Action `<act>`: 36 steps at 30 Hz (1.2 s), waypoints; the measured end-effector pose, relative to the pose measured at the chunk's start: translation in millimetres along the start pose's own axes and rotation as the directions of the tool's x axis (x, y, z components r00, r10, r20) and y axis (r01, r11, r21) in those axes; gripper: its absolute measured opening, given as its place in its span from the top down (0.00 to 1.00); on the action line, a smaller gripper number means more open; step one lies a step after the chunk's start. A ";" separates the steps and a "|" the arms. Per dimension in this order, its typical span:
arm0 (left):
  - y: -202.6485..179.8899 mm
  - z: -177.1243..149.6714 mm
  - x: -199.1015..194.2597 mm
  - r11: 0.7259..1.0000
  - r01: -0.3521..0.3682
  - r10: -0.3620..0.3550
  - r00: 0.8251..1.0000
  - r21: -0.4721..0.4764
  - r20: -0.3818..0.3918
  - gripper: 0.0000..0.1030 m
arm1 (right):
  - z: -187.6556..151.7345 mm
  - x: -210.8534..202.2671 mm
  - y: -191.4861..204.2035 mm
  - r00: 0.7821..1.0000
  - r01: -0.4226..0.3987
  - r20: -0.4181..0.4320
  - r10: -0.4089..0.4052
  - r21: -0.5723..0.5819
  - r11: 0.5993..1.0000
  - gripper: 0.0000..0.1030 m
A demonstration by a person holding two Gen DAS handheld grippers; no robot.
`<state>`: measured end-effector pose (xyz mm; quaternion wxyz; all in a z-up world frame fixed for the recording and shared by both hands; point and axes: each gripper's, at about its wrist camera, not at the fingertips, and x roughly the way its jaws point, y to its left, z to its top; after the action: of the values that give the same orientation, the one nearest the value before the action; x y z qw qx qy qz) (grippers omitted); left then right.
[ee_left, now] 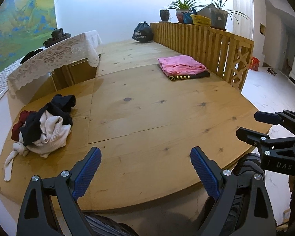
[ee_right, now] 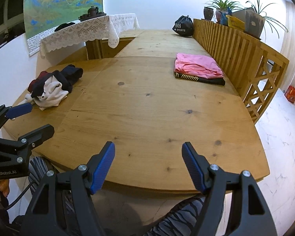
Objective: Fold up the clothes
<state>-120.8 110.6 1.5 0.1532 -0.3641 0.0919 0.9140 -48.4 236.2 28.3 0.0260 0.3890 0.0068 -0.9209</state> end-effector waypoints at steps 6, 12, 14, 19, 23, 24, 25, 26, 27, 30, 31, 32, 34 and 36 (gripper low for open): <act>-2.5 -1.3 -2.9 1.000 -0.002 0.002 1.000 0.004 0.004 0.10 | -2.3 -0.1 0.5 1.000 -0.002 0.000 0.002 -0.003 1.000 0.32; -0.3 0.6 -5.1 1.000 -0.012 0.012 1.000 -0.002 0.014 0.09 | -3.8 1.1 0.5 1.000 -0.001 -0.004 0.001 -0.003 1.000 0.32; -1.0 1.3 -4.5 1.000 -0.010 0.010 1.000 0.001 0.014 0.09 | -4.1 1.6 -0.5 1.000 -0.005 -0.006 0.005 0.000 1.000 0.32; -9.0 3.4 -3.6 1.000 0.014 -0.014 1.000 0.025 0.013 0.09 | -6.5 2.0 -1.4 1.000 -0.005 -0.013 0.005 0.002 1.000 0.32; -16.5 4.5 -3.1 0.999 0.015 -0.016 1.000 0.040 0.014 0.09 | -8.3 2.0 -3.9 1.000 -0.006 -0.016 0.006 0.012 1.000 0.32; -17.2 4.8 -3.0 0.999 0.018 -0.018 1.000 0.040 0.013 0.09 | -8.5 1.9 -4.7 1.000 -0.006 -0.016 0.006 0.015 1.000 0.32; -17.7 4.9 -3.0 0.999 0.019 -0.020 1.000 0.040 0.013 0.09 | -8.5 1.7 -5.4 1.000 -0.007 -0.015 0.007 0.018 1.000 0.32; -18.0 4.9 -3.0 0.999 0.019 -0.019 1.000 0.039 0.012 0.09 | -8.6 1.4 -6.2 1.000 -0.008 -0.015 0.008 0.020 1.000 0.32; -18.3 5.0 -3.0 0.999 0.018 -0.018 1.000 0.039 0.011 0.09 | -8.7 1.1 -6.4 1.000 -0.010 -0.014 0.010 0.020 1.000 0.32; -19.3 4.6 -3.4 0.999 0.016 -0.016 1.000 0.043 0.011 0.09 | -9.0 0.0 -4.1 1.000 -0.018 -0.010 0.019 0.016 1.000 0.32; -19.6 4.3 -3.5 0.999 0.016 -0.017 1.000 0.042 0.010 0.09 | -9.2 -0.2 -3.1 1.000 -0.020 -0.009 0.021 0.012 1.000 0.32; -19.9 4.2 -3.8 0.999 0.016 -0.017 1.000 0.038 0.010 0.09 | -9.3 -0.1 -2.0 1.000 -0.021 -0.009 0.021 0.007 1.000 0.32; -20.1 4.4 -4.4 0.999 0.016 -0.016 1.000 0.038 0.013 0.09 | -9.3 0.6 0.2 1.000 -0.023 -0.011 0.023 0.003 1.000 0.32; -21.7 4.4 -4.8 0.999 0.012 -0.013 1.000 0.040 0.012 0.09 | -9.3 1.6 2.2 1.000 -0.025 -0.013 0.025 0.001 1.000 0.32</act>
<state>-112.7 131.2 6.8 0.1666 -0.3558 0.1068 0.9134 -42.7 234.3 20.7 0.0375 0.3950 0.0018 -0.9179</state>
